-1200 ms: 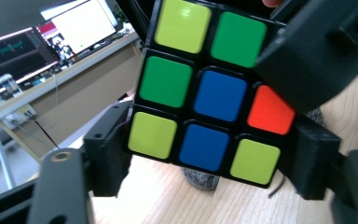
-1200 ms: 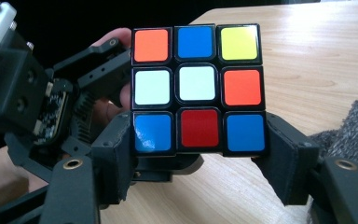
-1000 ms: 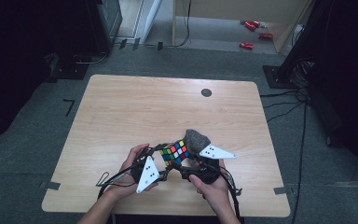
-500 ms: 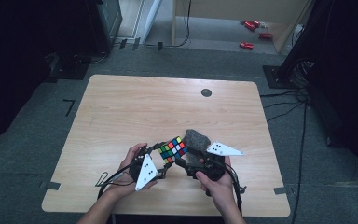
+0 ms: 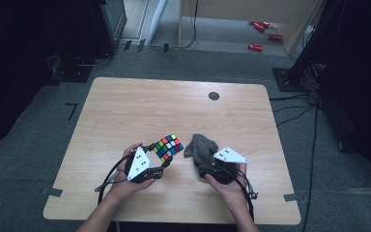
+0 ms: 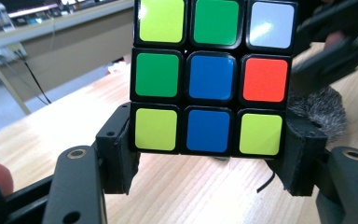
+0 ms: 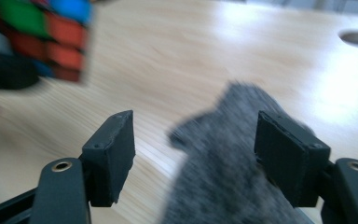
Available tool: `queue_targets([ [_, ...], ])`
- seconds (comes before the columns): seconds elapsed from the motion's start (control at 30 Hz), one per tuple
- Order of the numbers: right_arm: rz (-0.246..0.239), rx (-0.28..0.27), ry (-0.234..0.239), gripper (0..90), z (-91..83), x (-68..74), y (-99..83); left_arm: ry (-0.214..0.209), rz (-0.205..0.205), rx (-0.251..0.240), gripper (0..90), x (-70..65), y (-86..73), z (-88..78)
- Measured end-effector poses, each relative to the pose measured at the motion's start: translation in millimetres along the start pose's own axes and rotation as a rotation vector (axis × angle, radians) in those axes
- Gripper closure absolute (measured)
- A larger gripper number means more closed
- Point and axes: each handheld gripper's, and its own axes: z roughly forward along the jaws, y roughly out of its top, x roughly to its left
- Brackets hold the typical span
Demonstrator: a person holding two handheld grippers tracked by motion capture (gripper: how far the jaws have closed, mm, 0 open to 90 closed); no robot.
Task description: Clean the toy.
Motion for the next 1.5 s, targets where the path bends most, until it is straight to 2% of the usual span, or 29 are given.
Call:
queue_targets([
  [0.13, -0.022, 0.062, -0.085, 32.2, 10.4, -7.9, -10.6, -0.022, -0.040, 0.032, 35.2, 2.8, 1.2, 1.5],
  [0.17, -0.022, 0.062, -0.085, 32.2, 10.4, -7.9, -10.6, -0.022, -0.040, 0.032, 35.1, 2.8, 1.2, 1.5],
  [0.2, -0.020, 0.093, -0.118, 35.0, 14.9, -11.6, -15.8, -0.022, -0.047, 0.041, 35.1, 3.3, 1.5, 2.1],
  [0.37, 0.004, 0.117, -0.142, 47.8, 18.7, -18.0, -22.3, -0.031, -0.065, 0.051, 35.2, 5.4, 1.6, 2.0],
  [0.5, 0.021, 0.105, -0.116, 64.8, 16.1, -20.9, -22.7, -0.034, -0.077, 0.052, 35.2, 6.5, 1.6, 1.7],
  [0.63, 0.026, 0.096, -0.093, 75.0, 13.9, -21.3, -21.7, -0.035, -0.080, 0.060, 35.2, 6.2, 1.3, 2.4],
  [0.93, 0.035, 0.030, -0.058, 77.5, 5.2, -18.4, -15.6, -0.048, -0.073, 0.081, 35.2, 4.1, 0.0, 5.3],
  [1.07, 0.014, -0.053, -0.012, 77.9, -4.9, -9.5, -6.4, -0.064, -0.066, 0.095, 35.2, 1.1, -0.8, 7.7],
  [1.13, 0.013, -0.066, -0.003, 77.9, -6.7, -7.3, -4.6, -0.068, -0.065, 0.099, 35.2, 0.0, -1.1, 8.5],
  [1.17, -0.006, -0.116, 0.033, 78.0, -12.8, 1.0, 1.8, -0.088, -0.058, 0.107, 35.2, -3.0, -1.5, 10.5],
  [1.3, -0.048, -0.176, 0.096, 78.0, -21.2, 17.4, 12.1, -0.118, -0.040, 0.113, 35.2, -10.8, -1.5, 14.3],
  [1.5, -0.086, -0.225, 0.180, 78.3, -29.7, 38.1, 22.8, -0.152, -0.027, 0.117, 35.2, -21.1, -0.7, 18.3],
])
